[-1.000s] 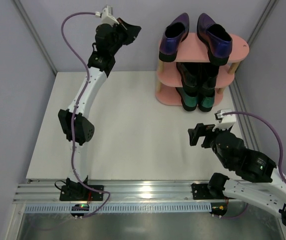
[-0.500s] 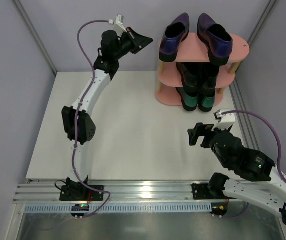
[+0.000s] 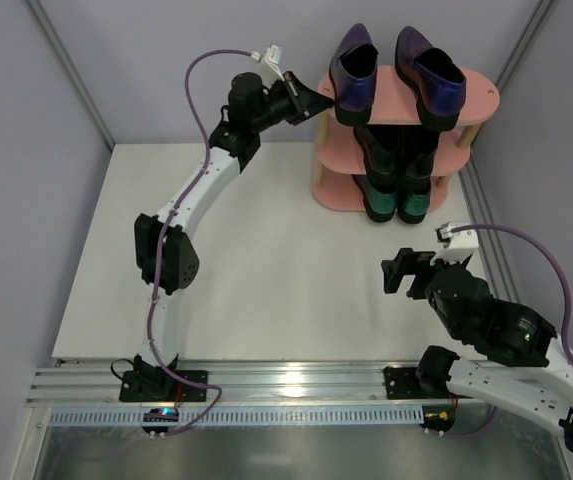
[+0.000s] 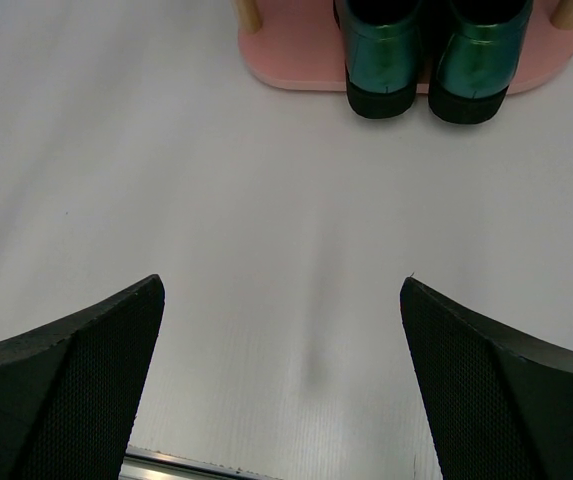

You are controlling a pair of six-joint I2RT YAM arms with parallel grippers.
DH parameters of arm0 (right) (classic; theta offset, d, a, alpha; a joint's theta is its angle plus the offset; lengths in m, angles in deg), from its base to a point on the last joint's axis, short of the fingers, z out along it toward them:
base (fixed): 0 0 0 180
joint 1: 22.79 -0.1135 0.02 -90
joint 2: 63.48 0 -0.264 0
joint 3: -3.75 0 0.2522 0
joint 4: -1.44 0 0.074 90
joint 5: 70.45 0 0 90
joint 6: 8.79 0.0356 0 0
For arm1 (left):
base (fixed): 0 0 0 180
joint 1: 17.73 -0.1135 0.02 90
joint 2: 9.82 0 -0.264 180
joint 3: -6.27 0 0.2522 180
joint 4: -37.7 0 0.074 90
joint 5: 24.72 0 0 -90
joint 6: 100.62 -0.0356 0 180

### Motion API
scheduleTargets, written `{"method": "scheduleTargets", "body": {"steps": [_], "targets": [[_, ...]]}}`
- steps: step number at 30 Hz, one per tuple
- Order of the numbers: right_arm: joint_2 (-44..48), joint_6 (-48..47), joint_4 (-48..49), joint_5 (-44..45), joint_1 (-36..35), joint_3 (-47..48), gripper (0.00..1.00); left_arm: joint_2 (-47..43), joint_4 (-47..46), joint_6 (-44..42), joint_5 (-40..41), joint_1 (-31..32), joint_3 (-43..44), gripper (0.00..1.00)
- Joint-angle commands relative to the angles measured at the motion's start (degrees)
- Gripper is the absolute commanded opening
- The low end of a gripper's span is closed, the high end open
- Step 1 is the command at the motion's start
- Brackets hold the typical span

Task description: Place and organize the shoes onto the shoe shelf

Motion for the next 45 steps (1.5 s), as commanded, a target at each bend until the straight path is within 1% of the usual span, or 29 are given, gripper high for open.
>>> {"method": "scheduleTargets", "body": {"steps": [1, 9, 12, 13, 16, 17, 20, 21, 24, 25, 28, 33, 37, 39, 45], "targets": [[0.77, 0.74, 0.04, 1.62, -0.22, 1.26, 1.0, -4.6, -1.51, -1.68, -2.66, 2.92, -0.5, 0.0], [1.3, 0.91, -0.49, 1.79, -0.22, 1.61, 0.99, -5.92, 1.03, -3.79, -0.82, 3.8, -2.79, 0.0], [1.56, 1.35, -1.1, 2.14, -0.31, 1.61, 1.0, -8.9, 5.16, -7.82, 4.53, 3.8, -3.58, 0.0], [1.91, 1.35, -1.37, 2.23, -0.22, 1.69, 1.0, -9.96, 6.38, -10.27, 9.42, 3.8, -3.93, 0.0], [2.61, 1.53, -1.89, 2.75, -0.22, 1.7, 1.0, -14.09, 8.59, -13.54, 16.47, 3.8, -5.78, 0.0], [2.7, 1.44, -2.07, 2.76, -0.13, 1.78, 1.0, -15.14, 8.68, -15.11, 20.33, 3.8, -6.13, 0.01], [2.79, 1.18, -2.16, 3.11, -0.22, 2.13, 1.0, -15.42, 9.64, -17.58, 24.49, 3.63, -4.04, 0.0], [2.71, 1.09, -2.16, 3.28, -0.22, 2.13, 1.0, -14.72, 11.91, -17.94, 24.58, 3.45, 0.07, 0.0], [2.35, 1.09, -2.16, 3.02, -0.22, 2.57, 1.0, -8.75, 15.97, -17.94, 23.53, 2.75, 8.17, 0.0], [2.27, 1.17, -2.33, 2.93, -0.22, 2.66, 1.0, -6.21, 17.19, -17.77, 23.62, 2.75, 12.11, 0.0], [2.26, 1.35, -2.6, 2.67, -0.22, 2.93, 1.0, -3.21, 17.56, -16.72, 23.7, 2.4, 16.18, 0.0], [2.35, 1.61, -3.74, 2.76, -0.22, 3.98, 1.0, 1.36, 15.02, -13.56, 22.48, 1.78, 16.89, 0.0], [2.53, 1.79, -4.18, 2.58, -0.22, 4.25, 1.0, 3.83, 10.54, -9.79, 17.04, 1.78, 16.9, 0.0], [2.53, 1.96, -4.18, 2.58, -0.22, 4.16, 1.0, 4.62, 8.16, -8.98, 15.71, 1.95, 16.81, 0.0], [2.44, 1.97, -4.01, 2.32, -0.22, 3.98, 1.0, 5.59, 5.61, -8.02, 14.92, 2.92, 16.9, 0.01]]}}
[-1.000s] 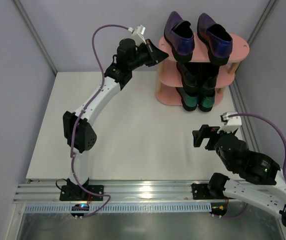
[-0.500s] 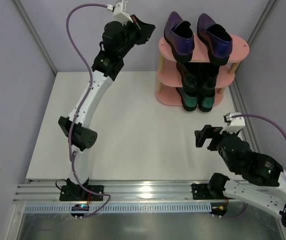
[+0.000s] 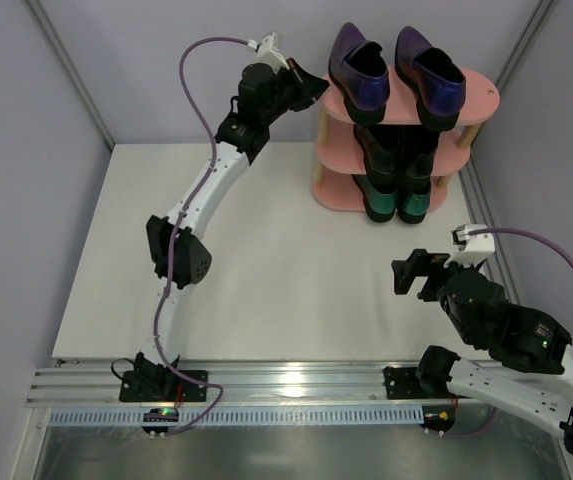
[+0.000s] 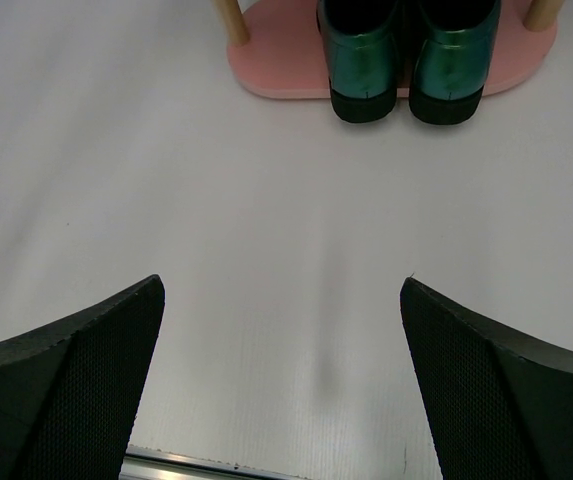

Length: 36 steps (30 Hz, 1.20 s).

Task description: Place and organize the shoes onto the shoe shelf

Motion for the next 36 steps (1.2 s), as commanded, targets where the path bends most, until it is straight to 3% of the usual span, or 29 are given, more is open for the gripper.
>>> {"method": "scheduleTargets", "body": {"steps": [1, 18, 25, 30, 33, 36], "targets": [[-0.09, 0.59, 0.02, 0.72, -0.22, 1.6, 1.0, -0.95, -5.32, 1.84, -2.79, 0.76, 1.22, 0.01], [0.08, 0.41, 0.19, 0.37, -0.22, 1.51, 1.0, 5.12, -7.7, 5.54, -4.28, 5.59, 3.68, 0.0], [0.69, 0.33, -0.33, 0.81, -0.22, 1.51, 1.0, 2.14, -6.74, 4.14, -4.03, 5.42, 2.64, 0.0], [1.14, 0.24, -0.25, 0.81, -0.22, 1.07, 1.0, -7.17, -7.53, -2.45, 11.5, 5.15, -6.59, 0.0], [1.31, 0.06, 0.1, 0.9, -0.13, 0.63, 1.0, -8.59, -5.06, -5.52, 18.54, 5.15, -5.9, 0.0], [1.05, -0.11, 0.63, 0.81, -0.22, 0.54, 1.0, -7.28, -4.54, -6.67, 20.59, 5.15, -3.44, 0.01]]}}
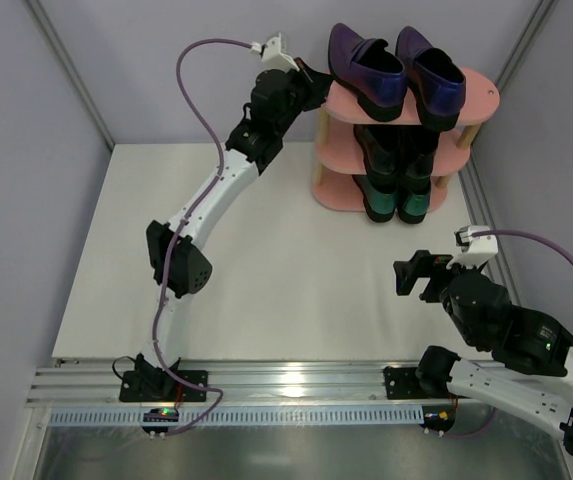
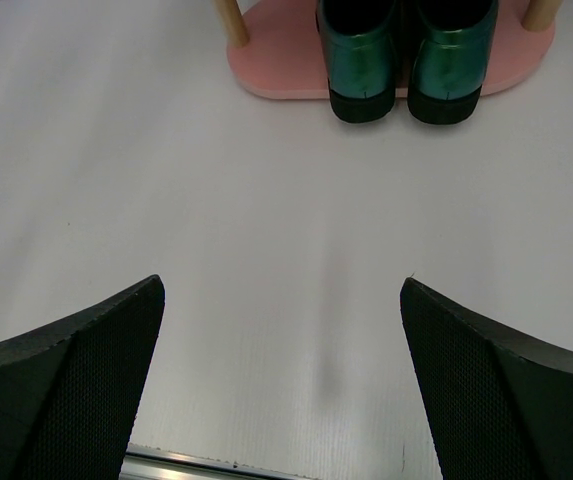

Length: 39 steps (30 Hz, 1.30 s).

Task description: Place and organize the shoes onto the shoe shelf

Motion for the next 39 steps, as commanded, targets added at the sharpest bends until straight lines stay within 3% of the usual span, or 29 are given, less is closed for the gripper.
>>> {"method": "scheduleTargets", "body": {"steps": [1, 13, 22, 26, 39], "targets": [[0.13, -0.14, 1.18, 0.83, -0.22, 0.46, 1.0, -1.99, 0.43, -4.12, 7.3, 0.06, 3.45, 0.02], [-0.92, -0.05, 1.7, 0.04, -0.22, 0.46, 1.0, 7.95, -7.21, 1.85, 12.49, -0.03, 9.52, 0.1], [-1.1, 0.39, 2.41, -0.84, -0.22, -0.6, 1.0, 12.78, -11.87, 8.36, 6.78, 0.68, 12.07, 0.13], [-1.1, 0.39, 2.49, -0.84, -0.22, -0.69, 1.0, 13.75, -13.19, 10.2, 5.37, 0.68, 13.03, 0.05], [-1.63, -0.31, 3.99, -1.28, -0.22, -1.13, 1.0, 14.1, -12.06, 18.55, 3.79, 1.64, 14.0, 0.02]]}}
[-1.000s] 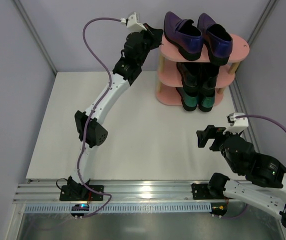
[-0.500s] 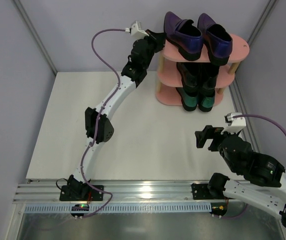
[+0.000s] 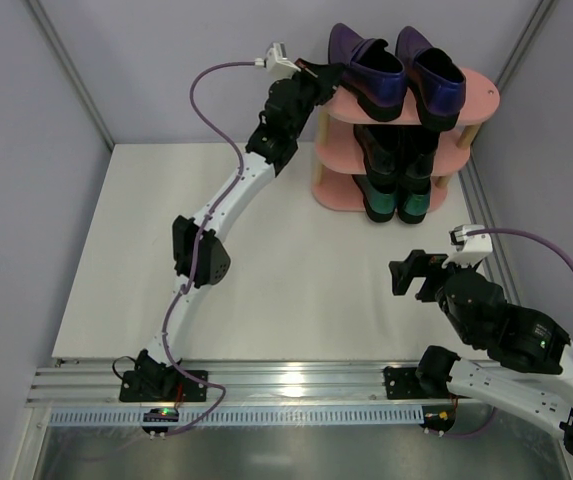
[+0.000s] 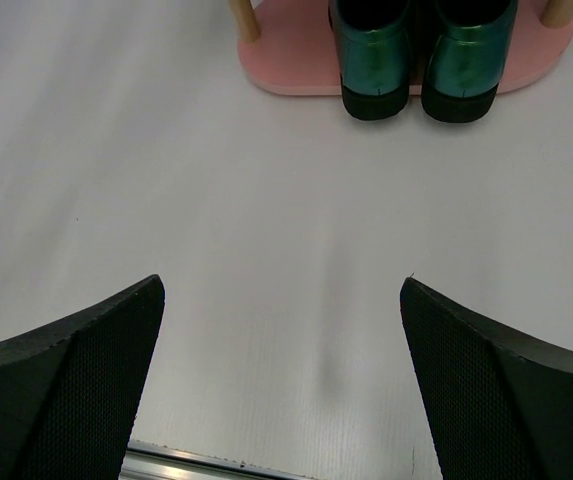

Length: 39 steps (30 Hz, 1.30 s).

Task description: Place and organize the shoes onto the shoe shelf

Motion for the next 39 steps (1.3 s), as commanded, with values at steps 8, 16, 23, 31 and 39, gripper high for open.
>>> {"method": "scheduleTargets", "body": {"steps": [8, 16, 23, 31, 39], "targets": [[-0.95, -0.09, 2.59, -0.3, -0.22, -0.51, 1.0, 4.15, 0.36, 6.97, -3.28, 2.59, 4.13, 0.01], [-0.86, -0.36, 3.29, -0.21, -0.22, -0.6, 1.0, 4.15, 0.01, 9.08, -6.18, 4.17, 3.96, 0.0], [-0.95, -0.53, 3.47, -0.3, -0.22, -0.51, 1.0, 2.31, 0.28, 10.84, -10.92, 4.79, 0.63, 0.0], [-1.92, -1.06, 4.08, -0.21, -0.13, 0.63, 1.0, 0.82, 1.76, 12.25, -15.94, 4.61, -0.61, 0.0], [-2.45, -2.72, 4.52, 5.13, -0.22, 4.14, 1.0, -12.18, 4.14, 4.44, -17.96, 1.89, -12.29, 0.01]]}}
